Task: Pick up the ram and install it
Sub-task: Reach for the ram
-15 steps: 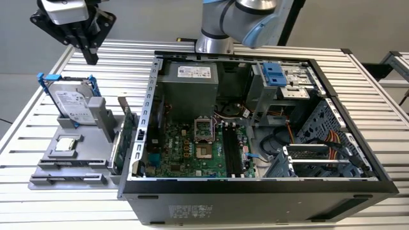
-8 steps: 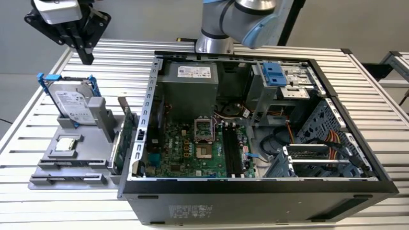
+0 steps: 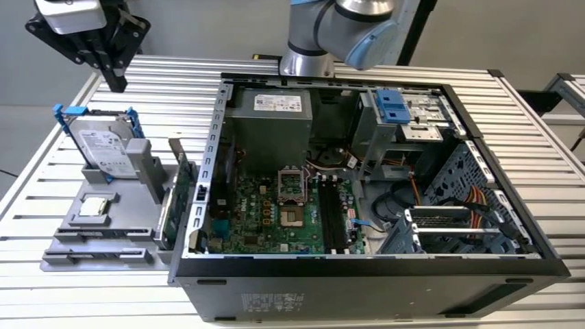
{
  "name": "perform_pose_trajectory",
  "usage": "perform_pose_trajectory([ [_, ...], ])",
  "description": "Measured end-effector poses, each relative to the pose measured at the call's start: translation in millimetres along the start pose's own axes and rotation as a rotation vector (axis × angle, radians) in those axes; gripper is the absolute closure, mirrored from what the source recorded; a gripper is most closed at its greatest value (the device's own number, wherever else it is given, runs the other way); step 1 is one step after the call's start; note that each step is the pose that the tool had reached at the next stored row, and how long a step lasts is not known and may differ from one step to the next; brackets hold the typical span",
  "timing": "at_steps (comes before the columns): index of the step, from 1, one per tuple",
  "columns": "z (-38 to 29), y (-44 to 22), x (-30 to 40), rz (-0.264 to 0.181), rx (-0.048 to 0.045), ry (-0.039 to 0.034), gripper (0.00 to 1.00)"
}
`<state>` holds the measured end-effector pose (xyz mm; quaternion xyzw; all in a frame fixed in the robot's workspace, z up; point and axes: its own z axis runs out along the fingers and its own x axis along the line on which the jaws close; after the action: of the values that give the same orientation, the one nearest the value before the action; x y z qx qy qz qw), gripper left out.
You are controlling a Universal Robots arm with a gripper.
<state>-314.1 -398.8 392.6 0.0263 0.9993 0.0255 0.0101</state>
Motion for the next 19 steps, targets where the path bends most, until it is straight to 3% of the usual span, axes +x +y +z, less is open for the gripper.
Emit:
perform_pose_trajectory([
  [19, -0.4, -1.1, 20.8, -0.002, -0.0001, 0.0001, 1.0],
])
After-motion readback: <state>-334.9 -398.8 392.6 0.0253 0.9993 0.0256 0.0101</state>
